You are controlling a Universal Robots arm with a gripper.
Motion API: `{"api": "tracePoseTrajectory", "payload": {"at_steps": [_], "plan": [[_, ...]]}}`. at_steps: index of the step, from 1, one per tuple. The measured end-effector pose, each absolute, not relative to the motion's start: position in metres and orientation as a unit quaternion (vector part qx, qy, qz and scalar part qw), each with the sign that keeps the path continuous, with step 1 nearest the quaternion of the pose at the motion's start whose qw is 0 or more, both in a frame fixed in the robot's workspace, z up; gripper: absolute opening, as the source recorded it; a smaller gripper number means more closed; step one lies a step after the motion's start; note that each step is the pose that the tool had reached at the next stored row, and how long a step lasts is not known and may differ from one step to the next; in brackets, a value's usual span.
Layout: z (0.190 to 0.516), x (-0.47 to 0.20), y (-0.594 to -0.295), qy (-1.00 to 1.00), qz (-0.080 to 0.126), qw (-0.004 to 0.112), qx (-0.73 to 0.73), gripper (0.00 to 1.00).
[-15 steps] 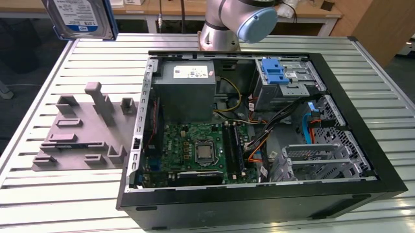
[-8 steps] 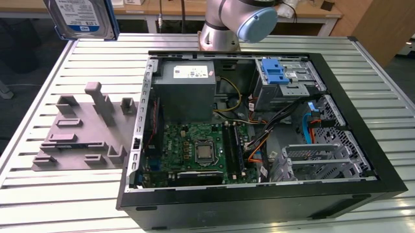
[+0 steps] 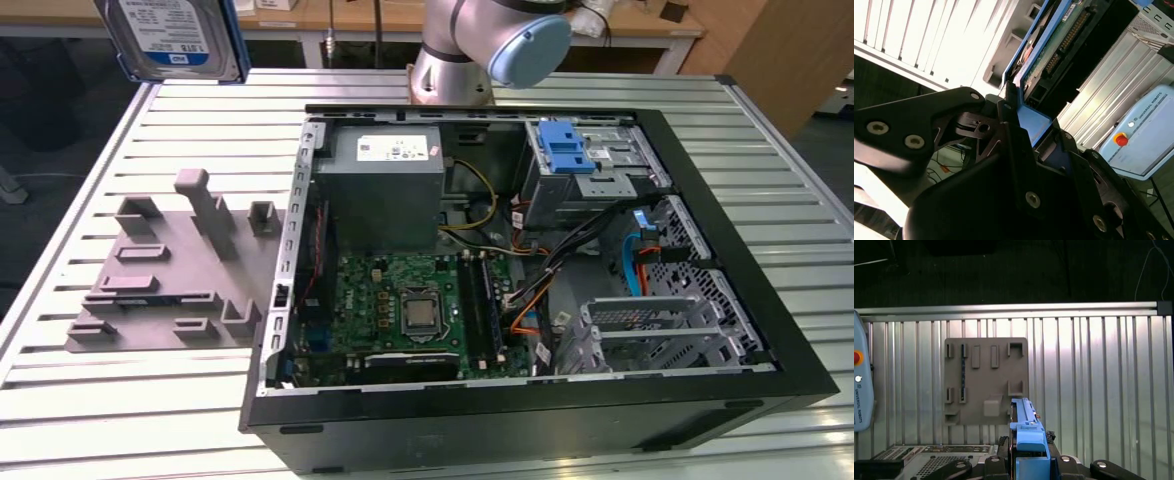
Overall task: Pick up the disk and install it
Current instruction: 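Pick up the disk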
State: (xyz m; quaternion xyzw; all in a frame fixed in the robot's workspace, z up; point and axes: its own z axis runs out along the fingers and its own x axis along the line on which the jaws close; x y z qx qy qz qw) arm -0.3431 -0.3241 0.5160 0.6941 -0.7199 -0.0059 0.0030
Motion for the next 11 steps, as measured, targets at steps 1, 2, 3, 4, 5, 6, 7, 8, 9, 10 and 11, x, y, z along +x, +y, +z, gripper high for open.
{"api": "tracePoseTrajectory", "payload": {"at_steps": [1, 2, 3, 4, 5, 6, 7, 8, 9, 10, 11], "plan": [[0.516, -0.342, -0.324, -0.72, -0.006, 0.003, 0.694, 0.36], [0.516, -0.342, -0.324, -0.72, -0.006, 0.003, 0.694, 0.36], [0.516, -0.341, -0.324, -0.72, -0.006, 0.003, 0.694, 0.36], [0.516, -0.341, -0.324, -0.72, -0.006, 0.003, 0.694, 0.36], [0.516, -0.34, -0.324, -0.72, -0.006, 0.003, 0.694, 0.36], [0.516, -0.339, -0.324, -0.72, -0.006, 0.003, 0.694, 0.36], [0.516, -0.337, -0.324, -0.72, -0.006, 0.003, 0.694, 0.36], [0.516, -0.336, -0.324, -0.72, -0.006, 0.003, 0.694, 0.36], [0.516, -0.335, -0.324, -0.72, -0.006, 0.003, 0.694, 0.36], [0.516, -0.334, -0.324, -0.72, -0.006, 0.003, 0.694, 0.36], [0.516, -0.332, -0.324, -0.72, -0.006, 0.003, 0.694, 0.36]]}}
